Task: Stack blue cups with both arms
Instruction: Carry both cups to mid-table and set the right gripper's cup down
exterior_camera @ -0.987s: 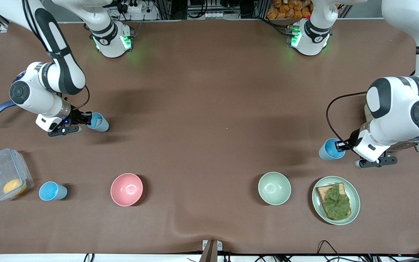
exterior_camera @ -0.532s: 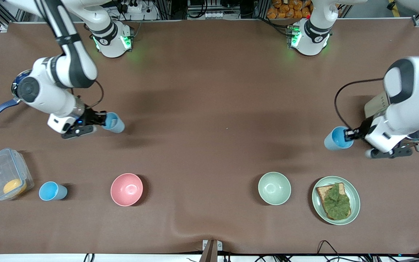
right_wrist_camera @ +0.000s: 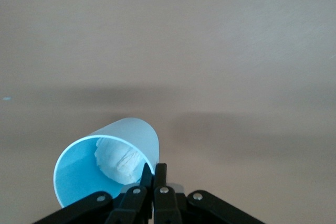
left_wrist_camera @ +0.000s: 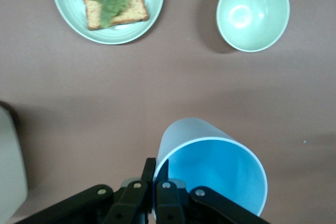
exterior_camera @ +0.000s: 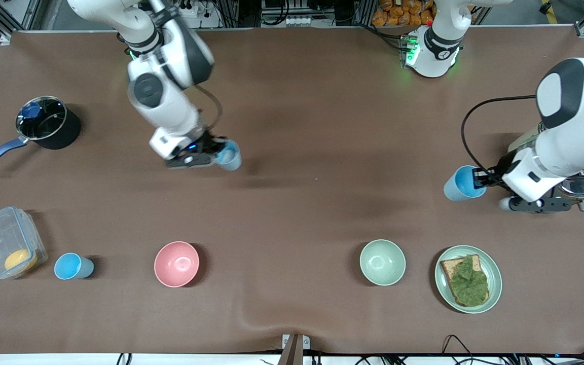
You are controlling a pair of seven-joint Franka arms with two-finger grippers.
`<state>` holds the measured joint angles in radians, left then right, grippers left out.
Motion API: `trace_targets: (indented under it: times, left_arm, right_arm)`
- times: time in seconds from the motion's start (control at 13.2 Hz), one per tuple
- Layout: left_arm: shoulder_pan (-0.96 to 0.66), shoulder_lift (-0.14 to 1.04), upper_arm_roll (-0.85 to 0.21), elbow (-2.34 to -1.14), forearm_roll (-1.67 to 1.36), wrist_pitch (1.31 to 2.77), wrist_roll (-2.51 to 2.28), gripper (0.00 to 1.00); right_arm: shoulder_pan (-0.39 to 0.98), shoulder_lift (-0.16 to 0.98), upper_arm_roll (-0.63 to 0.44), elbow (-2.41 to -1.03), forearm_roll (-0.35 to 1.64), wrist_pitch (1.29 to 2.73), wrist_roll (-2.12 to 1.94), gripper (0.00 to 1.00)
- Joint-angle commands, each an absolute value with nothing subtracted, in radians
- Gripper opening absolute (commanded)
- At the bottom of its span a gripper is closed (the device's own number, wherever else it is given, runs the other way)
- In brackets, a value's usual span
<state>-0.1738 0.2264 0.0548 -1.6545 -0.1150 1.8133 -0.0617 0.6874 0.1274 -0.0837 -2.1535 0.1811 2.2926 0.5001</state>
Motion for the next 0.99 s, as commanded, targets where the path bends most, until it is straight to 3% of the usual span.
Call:
trace_targets:
  times: [0.0, 0.3, 0.68, 0.76, 0.84, 0.91]
  left_arm:
    - [-0.173, 0.248, 0.017, -1.618, -0.137, 1.793, -0.054, 0.00]
    - [-0.164, 0.241, 0.003, -1.623, -0.137, 1.735, -0.058, 0.00]
    - [-0.175, 0.244, -0.058, -1.623, -0.135, 1.735, -0.130, 0.00]
    - [-0.170, 0.247, -0.064, -1.624, -0.137, 1.739, -0.132, 0.00]
    - [-0.175, 0.247, -0.066, -1.624, -0.137, 1.750, -0.135, 0.00]
    - [-0.181, 0.247, -0.069, -1.624, -0.138, 1.755, -0.141, 0.00]
  right_arm:
    - [0.806, 0.233, -0.101, -2.069, 0.209, 2.345, 0.661, 0.00]
    - [0.923, 0.383, -0.103, -1.991, 0.216, 2.462, 0.813, 0.00]
    - [0.953, 0.459, -0.103, -1.951, 0.216, 2.508, 0.865, 0.00]
    - [0.948, 0.457, -0.103, -1.951, 0.216, 2.505, 0.864, 0.18]
    - [0.940, 0.456, -0.103, -1.945, 0.215, 2.497, 0.859, 0.51]
    - [0.939, 0.454, -0.104, -1.936, 0.215, 2.494, 0.854, 0.76]
